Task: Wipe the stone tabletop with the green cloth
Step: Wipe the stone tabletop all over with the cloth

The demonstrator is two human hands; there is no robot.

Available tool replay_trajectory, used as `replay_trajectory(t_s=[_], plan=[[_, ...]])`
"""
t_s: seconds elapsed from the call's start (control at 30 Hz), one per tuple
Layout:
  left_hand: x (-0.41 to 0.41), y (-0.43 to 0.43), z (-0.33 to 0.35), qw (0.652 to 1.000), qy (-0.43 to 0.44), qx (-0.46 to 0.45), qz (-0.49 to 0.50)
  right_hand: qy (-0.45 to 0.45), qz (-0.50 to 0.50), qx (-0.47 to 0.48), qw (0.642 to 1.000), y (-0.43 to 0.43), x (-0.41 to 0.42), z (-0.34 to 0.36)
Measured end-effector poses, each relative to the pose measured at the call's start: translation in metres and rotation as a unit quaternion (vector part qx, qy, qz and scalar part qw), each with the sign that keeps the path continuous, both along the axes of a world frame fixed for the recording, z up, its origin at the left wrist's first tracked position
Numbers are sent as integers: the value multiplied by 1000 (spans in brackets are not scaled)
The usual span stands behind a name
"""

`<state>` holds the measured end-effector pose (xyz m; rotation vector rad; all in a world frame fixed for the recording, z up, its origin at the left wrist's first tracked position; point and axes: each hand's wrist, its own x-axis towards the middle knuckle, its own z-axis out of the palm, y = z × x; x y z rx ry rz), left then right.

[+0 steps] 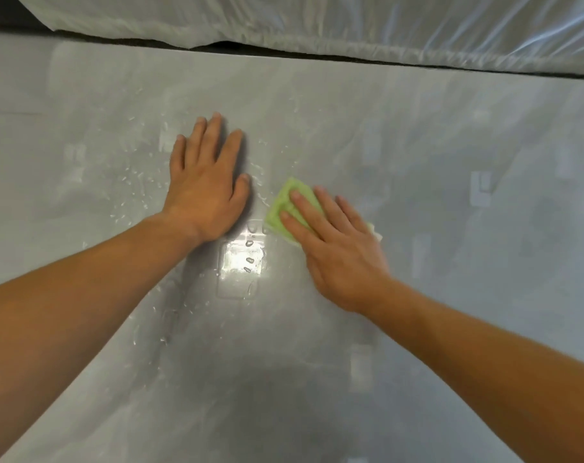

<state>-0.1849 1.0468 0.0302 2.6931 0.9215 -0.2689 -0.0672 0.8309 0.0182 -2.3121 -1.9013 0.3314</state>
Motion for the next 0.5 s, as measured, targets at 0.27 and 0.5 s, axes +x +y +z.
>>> replay_trajectory(t_s=[0.27, 0.5], plan=[[18, 19, -6, 1000, 10, 1, -5, -9, -274, 9, 962, 51, 87, -1], [17, 20, -5, 1000, -6, 10, -2, -16, -57, -28, 998, 32, 92, 3]])
